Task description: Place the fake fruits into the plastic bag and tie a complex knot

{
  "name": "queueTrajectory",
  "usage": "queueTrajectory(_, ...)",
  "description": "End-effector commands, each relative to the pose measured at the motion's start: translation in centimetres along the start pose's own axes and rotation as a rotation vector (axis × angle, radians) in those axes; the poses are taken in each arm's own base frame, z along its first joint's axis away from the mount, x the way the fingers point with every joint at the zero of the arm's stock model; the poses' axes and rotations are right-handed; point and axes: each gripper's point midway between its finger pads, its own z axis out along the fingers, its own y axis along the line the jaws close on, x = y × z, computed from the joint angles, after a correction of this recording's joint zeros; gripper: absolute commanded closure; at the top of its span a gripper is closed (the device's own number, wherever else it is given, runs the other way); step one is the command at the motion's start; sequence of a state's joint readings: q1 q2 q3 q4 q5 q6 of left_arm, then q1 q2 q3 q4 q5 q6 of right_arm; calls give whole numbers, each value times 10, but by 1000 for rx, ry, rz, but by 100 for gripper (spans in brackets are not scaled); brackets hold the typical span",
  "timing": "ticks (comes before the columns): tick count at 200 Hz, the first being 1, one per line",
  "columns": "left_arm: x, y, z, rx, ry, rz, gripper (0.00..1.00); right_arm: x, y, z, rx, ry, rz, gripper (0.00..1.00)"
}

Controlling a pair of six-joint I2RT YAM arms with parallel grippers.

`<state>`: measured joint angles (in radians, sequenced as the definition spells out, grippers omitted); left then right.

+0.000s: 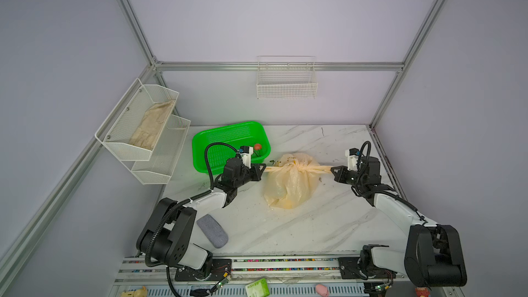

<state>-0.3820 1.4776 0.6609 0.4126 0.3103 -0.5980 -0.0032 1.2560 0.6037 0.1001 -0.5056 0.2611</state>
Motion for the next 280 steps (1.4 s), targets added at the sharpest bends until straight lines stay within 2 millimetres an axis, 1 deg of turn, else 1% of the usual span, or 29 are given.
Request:
queueTrajectory(1,9,78,-21,-304,-21,-8,100,-23,-39,-11,143,-126,85,100)
queueTrajectory(18,1,64,-20,-254,-30,10,100,-24,-30,-9,120,-120,79,100)
queueTrajectory(30,-7,50,-21,-192,-56,29,100,-28,-23,-11,116,-129,46,100)
queueTrajectory(37,-8,43,-20,-155,-59,39,100,-30,-18,-15,108,-141,31,100)
queueTrajectory(39,-15,35,-25,-133,-82,49,100,-31,-17,-16,105,-145,27,100)
queueTrajectory(44,-20,25,-27,-95,-97,62,90,-35,-13,-19,99,-159,17,100)
queueTrajectory(52,-23,15,-30,-50,-104,78,73,-41,-7,-26,89,-183,-3,100)
queueTrajectory(63,-27,4,-35,-12,-112,100,55,-52,4,-36,68,-220,-35,86)
queueTrajectory(77,-33,-3,-44,-2,-126,125,41,-66,20,-50,37,-263,-81,72)
queueTrajectory(96,-41,-3,-60,-50,-162,163,24,-83,36,-65,21,-305,-136,59)
queueTrajectory(107,-46,5,-71,-116,-195,175,19,-93,41,-73,34,-332,-165,54)
queueTrajectory(118,-54,14,-86,-200,-242,191,11,-103,41,-80,68,-366,-184,50)
queueTrajectory(120,-56,16,-89,-214,-253,198,10,-105,40,-80,76,-372,-184,48)
queueTrajectory(128,-60,24,-100,-280,-285,223,5,-112,35,-83,115,-400,-190,34)
queueTrajectory(132,-62,27,-105,-312,-303,234,3,-115,30,-83,140,-415,-189,30)
queueTrajectory(138,-65,34,-113,-362,-328,249,0,-119,23,-84,180,-437,-184,27)
queueTrajectory(158,-72,58,-140,-545,-399,292,0,-127,-6,-83,309,-518,-151,15)
queueTrajectory(171,-71,73,-150,-647,-404,325,0,-126,-26,-81,388,-568,-133,8)
queueTrajectory(182,-68,85,-156,-722,-393,359,0,-123,-43,-81,453,-612,-120,4)
queueTrajectory(195,-64,99,-159,-797,-375,385,0,-118,-60,-81,515,-649,-109,3)
queueTrajectory(214,-58,117,-163,-884,-366,423,0,-112,-74,-78,547,-710,-108,3)
queueTrajectory(236,-54,128,-164,-904,-395,460,0,-94,-93,-60,576,-692,-129,3)
queueTrajectory(243,-50,134,-163,-899,-404,459,1,-89,-100,-54,590,-679,-138,3)
queueTrajectory(251,-49,139,-161,-884,-417,456,0,-89,-103,-47,592,-676,-149,3)
queueTrajectory(255,-48,143,-160,-880,-420,451,0,-90,-106,-43,607,-650,-138,3)
queueTrajectory(256,-47,144,-160,-879,-420,450,0,-88,-108,-42,611,-637,-139,3)
queueTrajectory(266,-48,152,-157,-867,-435,442,0,-90,-103,-39,593,-647,-177,3)
queueTrajectory(270,-51,155,-156,-868,-446,446,0,-94,-99,-41,575,-681,-191,3)
queueTrajectory(280,-56,160,-154,-881,-447,448,0,-96,-95,-43,556,-712,-213,3)
